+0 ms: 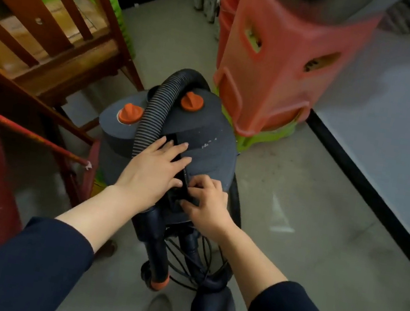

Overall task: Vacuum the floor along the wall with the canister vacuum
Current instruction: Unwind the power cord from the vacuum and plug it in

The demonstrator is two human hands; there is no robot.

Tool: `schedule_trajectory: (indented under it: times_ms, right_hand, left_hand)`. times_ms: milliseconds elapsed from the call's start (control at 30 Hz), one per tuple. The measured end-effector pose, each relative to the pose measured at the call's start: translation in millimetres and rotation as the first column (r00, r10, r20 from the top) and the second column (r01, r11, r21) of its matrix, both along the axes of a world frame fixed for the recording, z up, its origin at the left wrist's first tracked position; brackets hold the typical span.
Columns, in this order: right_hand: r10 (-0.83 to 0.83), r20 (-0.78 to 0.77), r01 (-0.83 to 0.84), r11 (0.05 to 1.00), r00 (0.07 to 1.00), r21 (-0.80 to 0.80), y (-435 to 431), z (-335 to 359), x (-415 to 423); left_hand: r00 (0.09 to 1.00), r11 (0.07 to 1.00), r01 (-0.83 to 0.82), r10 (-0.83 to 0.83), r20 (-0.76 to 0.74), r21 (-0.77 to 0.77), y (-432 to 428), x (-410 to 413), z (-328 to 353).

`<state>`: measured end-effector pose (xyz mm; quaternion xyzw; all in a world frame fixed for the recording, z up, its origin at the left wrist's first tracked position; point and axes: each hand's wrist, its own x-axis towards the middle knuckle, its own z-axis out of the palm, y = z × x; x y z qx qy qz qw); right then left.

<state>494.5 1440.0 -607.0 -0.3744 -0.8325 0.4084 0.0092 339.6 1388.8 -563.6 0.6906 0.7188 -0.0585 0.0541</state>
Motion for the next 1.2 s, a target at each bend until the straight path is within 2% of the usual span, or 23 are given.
schedule_trajectory:
  times_ms: [200,367,600,867,1100,1167,1200]
  right_hand:
    - [-0.042,0.004,0.042,0.999,0.999,-0.027,-46,-2,47]
    - [-0.049,-0.007,0.048,0.997,0.999,-0.059,-82,-1,93]
    - [-0.037,-0.039,0.035,0.997,0.999,-0.069,-135,-3,171]
    - [-0.066,-0.050,0.061,0.993,0.997,-0.096,-193,-3,254]
    - [-0.202,-0.132,0.201,0.979,0.970,-0.015,-261,-9,303]
    - [-0.348,-0.180,0.332,0.937,0.920,-0.112,-283,-9,309]
    - [-0.478,-0.201,0.434,0.872,0.855,-0.226,-293,-7,314]
  left_hand:
    - [0.995,0.992,0.089,-0.092,0.023,0.094,-38,40,-6]
    - [0.987,0.978,0.161,-0.159,-0.025,0.132,-64,81,1]
    - [0.989,0.981,0.131,-0.140,0.054,0.144,-117,150,-1]
    - [0.988,0.981,0.125,-0.137,0.072,0.146,-176,233,-4]
    - [0.976,0.977,0.155,-0.175,0.131,0.147,-223,272,-8]
    - [0.969,0.972,0.180,-0.201,0.141,0.152,-234,278,-8]
    - [0.966,0.968,0.196,-0.218,0.142,0.154,-238,279,-7]
